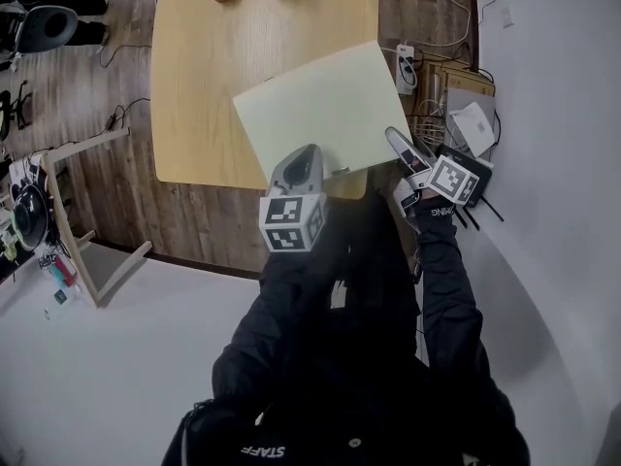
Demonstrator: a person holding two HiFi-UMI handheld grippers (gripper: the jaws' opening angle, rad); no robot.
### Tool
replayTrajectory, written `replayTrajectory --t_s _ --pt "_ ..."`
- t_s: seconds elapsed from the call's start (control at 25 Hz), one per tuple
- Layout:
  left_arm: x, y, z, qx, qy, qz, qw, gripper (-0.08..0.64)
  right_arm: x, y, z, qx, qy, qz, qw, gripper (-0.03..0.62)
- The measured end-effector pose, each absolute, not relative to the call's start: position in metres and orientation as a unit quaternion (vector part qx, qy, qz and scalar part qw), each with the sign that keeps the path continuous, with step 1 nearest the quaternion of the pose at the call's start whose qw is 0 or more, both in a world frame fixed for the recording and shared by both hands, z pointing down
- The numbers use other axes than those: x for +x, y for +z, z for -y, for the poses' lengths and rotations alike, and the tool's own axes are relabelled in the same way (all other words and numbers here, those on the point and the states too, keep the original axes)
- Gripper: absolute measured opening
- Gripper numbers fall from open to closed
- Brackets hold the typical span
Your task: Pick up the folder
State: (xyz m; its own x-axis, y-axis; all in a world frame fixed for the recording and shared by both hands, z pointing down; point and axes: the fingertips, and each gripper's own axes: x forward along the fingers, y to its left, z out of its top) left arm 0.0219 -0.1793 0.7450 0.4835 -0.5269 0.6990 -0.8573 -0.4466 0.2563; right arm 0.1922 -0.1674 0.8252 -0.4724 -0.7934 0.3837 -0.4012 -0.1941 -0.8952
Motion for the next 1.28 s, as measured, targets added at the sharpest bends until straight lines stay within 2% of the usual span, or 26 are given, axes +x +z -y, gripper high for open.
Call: replayTrajectory --t_s 0.16,0.36,0.44,0.64,0.96,1.28 --pt "0.022 0.749 0.180 0.806 0.274 0.426 0.304 0.035 0.187 0.835 0.169 -0.459 -0.618 -0.609 0.189 0.433" --pt "0.019 0.753 0.182 0.804 0.277 0.428 0.307 0.035 0.168 0.828 0.176 -0.400 -0.625 -0.631 0.226 0.433" --pt "0.018 0.752 0.181 0.804 0.277 0.428 0.307 0.035 0.169 0.828 0.174 -0.407 -0.621 -0.632 0.222 0.372" --pt "0.017 0.737 0.185 0.807 0.270 0.431 0.300 0.035 0.171 0.802 0.179 -0.418 -0.604 -0.640 0.223 0.324" --pt "0.014 0.692 0.191 0.813 0.241 0.448 0.284 0.035 0.179 0.738 0.183 -0.461 -0.555 -0.671 0.169 0.296" --pt "0.009 0.611 0.201 0.812 0.196 0.487 0.254 0.035 0.176 0.611 0.200 -0.480 -0.452 -0.743 0.115 0.293"
